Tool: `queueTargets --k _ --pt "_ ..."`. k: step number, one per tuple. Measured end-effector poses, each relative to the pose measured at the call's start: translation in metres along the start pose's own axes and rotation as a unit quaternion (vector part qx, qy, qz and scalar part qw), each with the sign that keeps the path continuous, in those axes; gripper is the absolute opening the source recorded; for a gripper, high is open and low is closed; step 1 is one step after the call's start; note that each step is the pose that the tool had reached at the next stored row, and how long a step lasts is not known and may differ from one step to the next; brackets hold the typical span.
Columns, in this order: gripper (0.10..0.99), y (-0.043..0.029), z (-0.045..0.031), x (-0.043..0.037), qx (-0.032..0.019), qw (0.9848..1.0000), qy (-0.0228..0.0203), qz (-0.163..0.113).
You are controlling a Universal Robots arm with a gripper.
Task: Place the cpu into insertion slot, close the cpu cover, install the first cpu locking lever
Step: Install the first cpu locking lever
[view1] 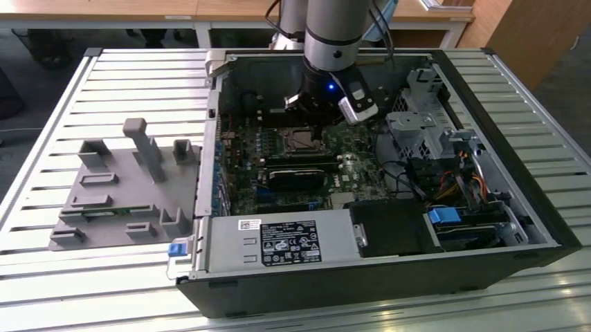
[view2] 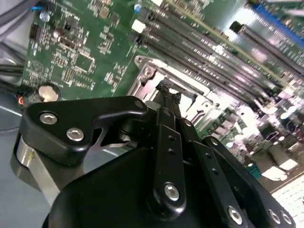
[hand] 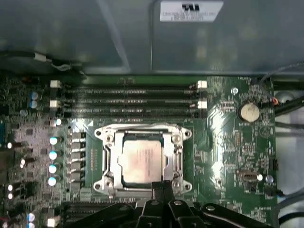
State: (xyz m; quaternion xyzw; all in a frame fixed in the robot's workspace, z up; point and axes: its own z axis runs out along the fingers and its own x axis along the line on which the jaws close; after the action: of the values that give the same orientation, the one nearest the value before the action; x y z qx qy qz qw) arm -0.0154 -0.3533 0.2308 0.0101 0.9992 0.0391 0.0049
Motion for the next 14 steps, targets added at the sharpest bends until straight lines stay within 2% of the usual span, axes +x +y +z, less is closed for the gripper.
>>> queueTargets --k 4,14 --pt "0.106 -0.0069 -0.0003 -0.0001 0.0000 1.0000 0.0000 0.000" --pt "0.106 -0.0169 -0.0007 0.0024 -0.0001 1.0000 0.0002 -0.003"
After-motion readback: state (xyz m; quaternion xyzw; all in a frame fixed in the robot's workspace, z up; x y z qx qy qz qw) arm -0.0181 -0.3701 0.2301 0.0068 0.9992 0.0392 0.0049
